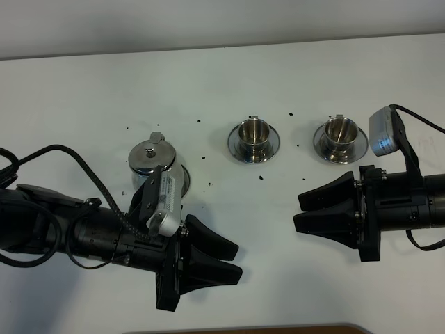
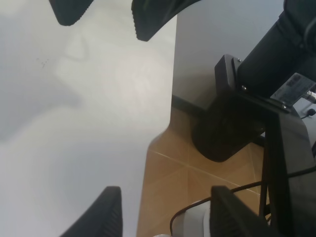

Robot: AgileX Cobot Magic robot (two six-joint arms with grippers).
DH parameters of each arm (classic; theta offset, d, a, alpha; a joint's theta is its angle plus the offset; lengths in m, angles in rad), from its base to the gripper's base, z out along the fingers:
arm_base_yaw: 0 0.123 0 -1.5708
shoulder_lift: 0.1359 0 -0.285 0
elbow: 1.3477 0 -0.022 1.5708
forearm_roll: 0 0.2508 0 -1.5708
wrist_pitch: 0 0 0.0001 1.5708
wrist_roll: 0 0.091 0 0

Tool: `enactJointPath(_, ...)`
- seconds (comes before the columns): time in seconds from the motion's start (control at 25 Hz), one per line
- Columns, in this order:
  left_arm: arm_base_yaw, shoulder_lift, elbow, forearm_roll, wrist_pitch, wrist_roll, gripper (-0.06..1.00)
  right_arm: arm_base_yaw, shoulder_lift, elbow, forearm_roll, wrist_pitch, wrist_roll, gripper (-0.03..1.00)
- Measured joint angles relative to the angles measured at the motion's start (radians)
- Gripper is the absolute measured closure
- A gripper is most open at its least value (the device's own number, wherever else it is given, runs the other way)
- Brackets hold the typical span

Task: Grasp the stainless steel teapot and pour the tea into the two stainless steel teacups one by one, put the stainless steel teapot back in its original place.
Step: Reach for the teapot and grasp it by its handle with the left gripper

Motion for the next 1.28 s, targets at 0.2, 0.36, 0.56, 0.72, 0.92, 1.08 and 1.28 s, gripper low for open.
enactJointPath(0.2,0.0,0.0,0.0,0.0,0.0,0.0,0.48,0.0,0.0,0.0,0.0,0.0,0.0,0.53)
enactJointPath(0.36,0.0,0.0,0.0,0.0,0.0,0.0,0.48,0.0,0.0,0.0,0.0,0.0,0.0,0.53)
enactJointPath(0.56,0.0,0.0,0.0,0.0,0.0,0.0,0.48,0.0,0.0,0.0,0.0,0.0,0.0,0.53)
enactJointPath(0.72,0.0,0.0,0.0,0.0,0.0,0.0,0.48,0.0,0.0,0.0,0.0,0.0,0.0,0.53)
enactJointPath(0.92,0.0,0.0,0.0,-0.021,0.0,0.0,0.48,0.0,0.0,0.0,0.0,0.0,0.0,0.53)
enactJointPath(1.08,0.0,0.0,0.0,-0.068,-0.002,0.0,0.48,0.0,0.0,0.0,0.017,0.001,0.0,0.53)
enactJointPath(1.28,0.01,-0.004,-0.01,-0.107,-0.053,-0.007,0.48,0.0,0.0,0.0,0.085,0.004,0.0,0.53)
